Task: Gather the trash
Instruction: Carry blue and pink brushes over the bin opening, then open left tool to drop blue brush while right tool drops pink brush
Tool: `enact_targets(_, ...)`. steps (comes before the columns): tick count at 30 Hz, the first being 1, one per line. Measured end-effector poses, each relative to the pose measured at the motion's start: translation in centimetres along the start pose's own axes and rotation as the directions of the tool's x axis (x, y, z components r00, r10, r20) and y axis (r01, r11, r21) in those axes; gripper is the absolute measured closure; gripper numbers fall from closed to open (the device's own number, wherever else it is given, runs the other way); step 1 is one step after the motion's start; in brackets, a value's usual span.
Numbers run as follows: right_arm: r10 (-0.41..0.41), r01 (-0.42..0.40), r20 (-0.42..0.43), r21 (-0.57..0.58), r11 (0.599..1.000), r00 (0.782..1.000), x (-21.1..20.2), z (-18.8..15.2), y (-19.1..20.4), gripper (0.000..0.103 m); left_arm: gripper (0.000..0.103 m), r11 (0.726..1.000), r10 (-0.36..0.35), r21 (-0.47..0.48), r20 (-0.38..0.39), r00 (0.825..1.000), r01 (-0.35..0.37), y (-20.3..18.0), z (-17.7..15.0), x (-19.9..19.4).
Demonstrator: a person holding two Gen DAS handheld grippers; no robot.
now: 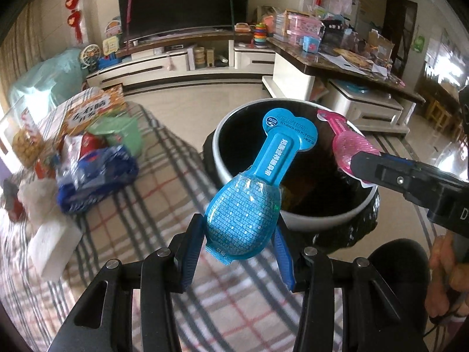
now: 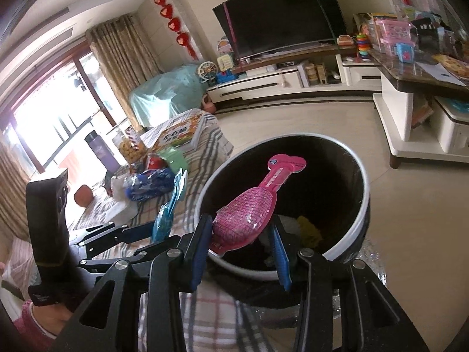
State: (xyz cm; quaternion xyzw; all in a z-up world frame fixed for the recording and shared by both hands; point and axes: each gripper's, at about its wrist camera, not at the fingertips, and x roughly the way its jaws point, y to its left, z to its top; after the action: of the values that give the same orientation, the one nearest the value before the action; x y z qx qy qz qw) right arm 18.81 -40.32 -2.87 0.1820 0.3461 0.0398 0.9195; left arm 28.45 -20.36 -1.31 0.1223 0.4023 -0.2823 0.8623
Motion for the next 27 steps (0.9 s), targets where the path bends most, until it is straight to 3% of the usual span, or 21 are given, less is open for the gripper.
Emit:
enact_targets(10,-0.019,0.019,-0.01,0.021,1.0,1.0,0.8,0.9,-2.0,0.063,0.058,0.999,0.007,0.038,-0.019,1.0,-0.006,-1.4,2.5,2.0)
enact_targets(27,-0.019,0.02,-0.027,0.066,0.998,0.999,1.9,1.7,-3.7,0.06,0.057,1.0,0.005,0.026,-0.038,0.999,-0.004,-2.2,4.3,3.7)
